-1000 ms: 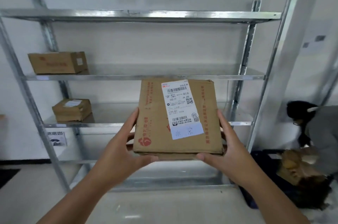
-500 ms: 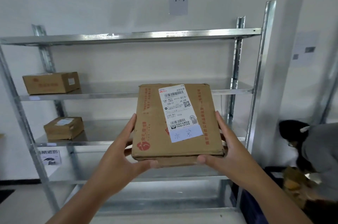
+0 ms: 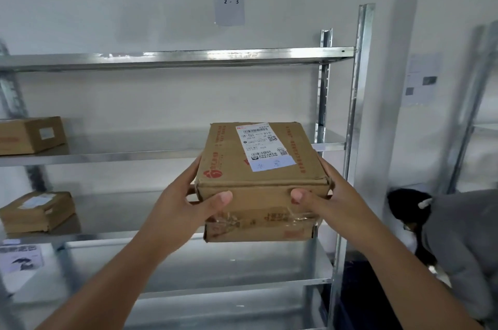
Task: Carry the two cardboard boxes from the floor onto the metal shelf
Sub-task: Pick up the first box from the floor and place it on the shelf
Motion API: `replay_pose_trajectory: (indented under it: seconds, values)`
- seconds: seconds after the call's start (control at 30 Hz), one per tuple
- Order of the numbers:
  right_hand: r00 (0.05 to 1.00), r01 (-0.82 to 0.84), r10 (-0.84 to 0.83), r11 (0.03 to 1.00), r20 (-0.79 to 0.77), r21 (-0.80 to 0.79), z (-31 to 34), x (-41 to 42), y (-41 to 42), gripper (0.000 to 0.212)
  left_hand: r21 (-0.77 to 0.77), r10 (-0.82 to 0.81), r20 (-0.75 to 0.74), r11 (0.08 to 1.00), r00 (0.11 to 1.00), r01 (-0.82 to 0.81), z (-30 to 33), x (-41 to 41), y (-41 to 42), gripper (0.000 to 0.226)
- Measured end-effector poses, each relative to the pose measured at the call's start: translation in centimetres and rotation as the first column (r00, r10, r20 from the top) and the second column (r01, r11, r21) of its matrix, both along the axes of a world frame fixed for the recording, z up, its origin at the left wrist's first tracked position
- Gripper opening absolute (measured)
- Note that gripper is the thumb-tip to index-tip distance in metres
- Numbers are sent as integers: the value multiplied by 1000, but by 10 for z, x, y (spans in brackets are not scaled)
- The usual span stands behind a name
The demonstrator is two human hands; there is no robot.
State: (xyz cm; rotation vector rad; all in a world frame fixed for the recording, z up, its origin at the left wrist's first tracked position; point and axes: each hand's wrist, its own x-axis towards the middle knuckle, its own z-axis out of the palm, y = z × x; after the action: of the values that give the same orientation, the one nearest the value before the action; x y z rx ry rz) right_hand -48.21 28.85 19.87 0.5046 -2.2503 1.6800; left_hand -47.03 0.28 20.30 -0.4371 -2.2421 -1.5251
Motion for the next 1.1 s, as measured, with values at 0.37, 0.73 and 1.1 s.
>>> replay_pose_trajectory:
  seconds: [0.37, 0.73, 1.1]
  values:
    - [994, 94, -93, 995, 62, -28, 17, -155, 26, 48, 31, -51, 15, 998, 999, 50, 8, -177, 30, 64]
    - [993, 118, -117, 993, 29, -32, 33, -342, 77, 39, 57, -64, 40, 996, 997, 62, 31, -358, 92, 39]
    - [995, 34, -27, 997, 94, -67, 24, -517, 135, 37, 63, 13, 107, 998, 994, -20, 30, -516, 160, 49]
